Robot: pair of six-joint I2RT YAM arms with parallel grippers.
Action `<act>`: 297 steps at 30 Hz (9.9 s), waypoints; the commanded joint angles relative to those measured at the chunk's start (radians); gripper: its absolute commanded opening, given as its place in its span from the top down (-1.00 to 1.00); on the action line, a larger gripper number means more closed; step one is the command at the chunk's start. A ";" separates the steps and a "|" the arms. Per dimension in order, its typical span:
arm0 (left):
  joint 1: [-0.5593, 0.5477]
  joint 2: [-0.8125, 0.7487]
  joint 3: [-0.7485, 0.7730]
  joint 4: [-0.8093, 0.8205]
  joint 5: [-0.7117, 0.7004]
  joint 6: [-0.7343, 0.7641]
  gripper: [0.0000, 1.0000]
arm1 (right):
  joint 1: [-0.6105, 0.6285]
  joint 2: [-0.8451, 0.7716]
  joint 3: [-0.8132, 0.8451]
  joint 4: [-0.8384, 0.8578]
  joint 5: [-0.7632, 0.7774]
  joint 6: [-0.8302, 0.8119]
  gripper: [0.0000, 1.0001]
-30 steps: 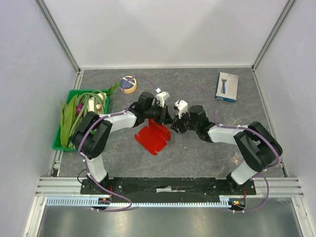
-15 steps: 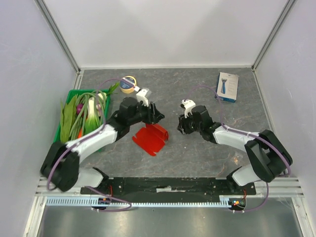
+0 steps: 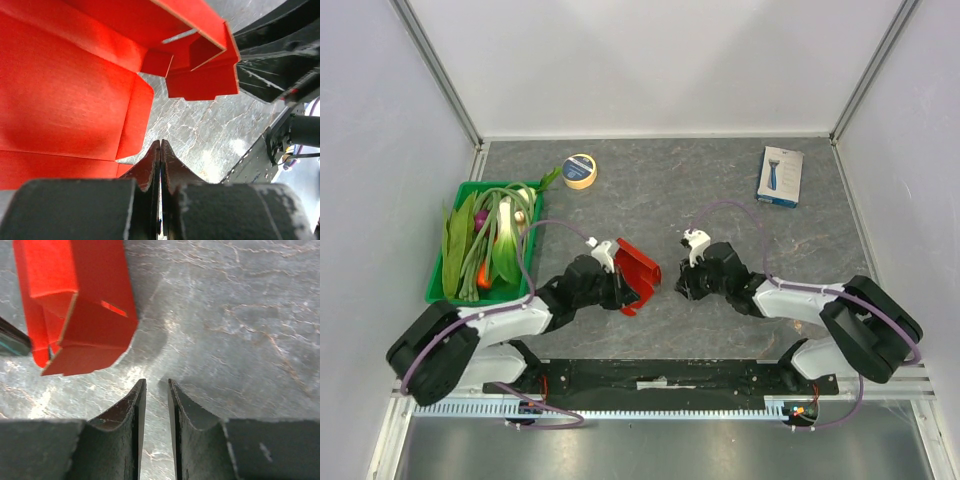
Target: Fold the paper box
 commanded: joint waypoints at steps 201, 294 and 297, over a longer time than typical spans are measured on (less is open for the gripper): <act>-0.027 0.421 0.148 0.493 -0.725 0.646 0.96 | -0.036 0.219 0.226 0.180 -0.111 -0.401 0.09; -0.076 0.395 0.150 0.430 -0.731 0.490 0.96 | 0.127 0.526 0.364 0.487 0.814 -0.233 1.00; -0.098 0.386 0.171 0.376 -0.766 0.417 0.96 | 0.125 0.509 0.332 0.514 0.851 -0.203 1.00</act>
